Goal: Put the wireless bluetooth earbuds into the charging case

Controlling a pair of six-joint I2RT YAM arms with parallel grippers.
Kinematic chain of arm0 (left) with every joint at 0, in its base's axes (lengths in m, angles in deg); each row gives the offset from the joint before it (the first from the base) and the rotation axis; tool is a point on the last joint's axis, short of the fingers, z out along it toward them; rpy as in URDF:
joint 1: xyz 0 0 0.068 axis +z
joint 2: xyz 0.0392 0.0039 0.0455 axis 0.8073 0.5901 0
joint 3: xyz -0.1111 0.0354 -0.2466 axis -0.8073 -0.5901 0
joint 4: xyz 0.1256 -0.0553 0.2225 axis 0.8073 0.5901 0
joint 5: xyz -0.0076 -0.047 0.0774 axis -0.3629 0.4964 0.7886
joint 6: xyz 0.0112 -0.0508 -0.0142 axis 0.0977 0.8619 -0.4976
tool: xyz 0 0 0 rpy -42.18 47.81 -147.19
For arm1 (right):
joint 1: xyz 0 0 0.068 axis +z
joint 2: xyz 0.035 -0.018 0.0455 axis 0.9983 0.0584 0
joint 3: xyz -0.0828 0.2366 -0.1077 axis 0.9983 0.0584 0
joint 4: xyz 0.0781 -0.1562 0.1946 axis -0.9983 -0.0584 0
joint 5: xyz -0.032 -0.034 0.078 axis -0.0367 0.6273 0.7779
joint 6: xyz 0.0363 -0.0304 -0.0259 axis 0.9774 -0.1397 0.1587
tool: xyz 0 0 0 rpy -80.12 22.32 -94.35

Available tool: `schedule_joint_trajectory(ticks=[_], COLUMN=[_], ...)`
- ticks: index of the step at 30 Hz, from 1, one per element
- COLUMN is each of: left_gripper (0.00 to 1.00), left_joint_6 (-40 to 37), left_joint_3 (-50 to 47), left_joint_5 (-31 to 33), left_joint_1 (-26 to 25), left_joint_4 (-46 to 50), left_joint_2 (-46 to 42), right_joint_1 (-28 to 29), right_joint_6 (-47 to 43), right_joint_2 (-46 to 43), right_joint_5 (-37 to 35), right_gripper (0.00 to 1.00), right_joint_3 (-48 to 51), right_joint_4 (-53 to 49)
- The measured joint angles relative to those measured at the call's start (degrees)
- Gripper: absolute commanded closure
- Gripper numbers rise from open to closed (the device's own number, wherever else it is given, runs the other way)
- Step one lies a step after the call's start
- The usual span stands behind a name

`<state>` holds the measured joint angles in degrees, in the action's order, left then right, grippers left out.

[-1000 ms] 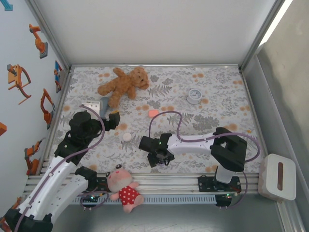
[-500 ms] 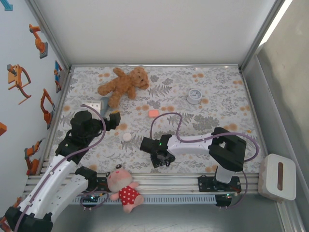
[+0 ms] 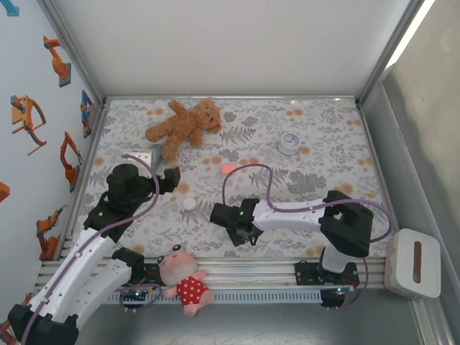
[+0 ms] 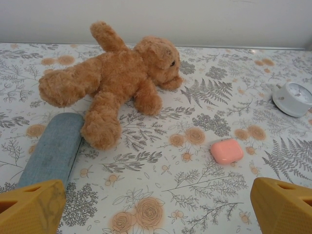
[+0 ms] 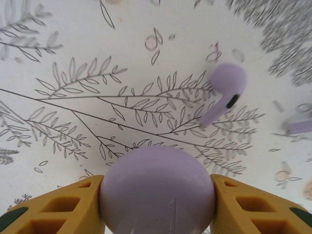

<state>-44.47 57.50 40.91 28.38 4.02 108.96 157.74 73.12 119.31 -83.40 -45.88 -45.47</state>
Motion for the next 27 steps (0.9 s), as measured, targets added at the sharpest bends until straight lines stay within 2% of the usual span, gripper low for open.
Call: schedule_joint_trajectory(ticks=[7, 14, 20, 27], left_gripper=[0.04, 0.0, 0.06, 0.12], left_joint_6=[0.09, 0.04, 0.09, 0.5], left_joint_3=[0.79, 2.67, 5.49, 10.01], left_joint_5=[-3.04, -11.08, -19.39, -28.68], left_joint_1=[0.0, 0.17, 0.55, 0.68], left_joint_4=[-0.04, -0.26, -0.07, 0.39], left_joint_2=[0.35, 1.01, 2.58, 5.33], right_joint_1=[-0.13, -1.66, -5.49, -10.62], right_joint_6=[-12.87, -31.76, -47.69, -62.47], right_joint_2=[-7.26, -14.25, -21.2, -27.69], right_joint_5=[-7.5, -13.44, -13.55, -9.33], right_gripper=[0.53, 0.53, 0.54, 0.53], right_joint_3=[-4.2, -5.99, -5.44, -5.07], right_joint_4=[-0.85, 0.98, 6.99, 13.55])
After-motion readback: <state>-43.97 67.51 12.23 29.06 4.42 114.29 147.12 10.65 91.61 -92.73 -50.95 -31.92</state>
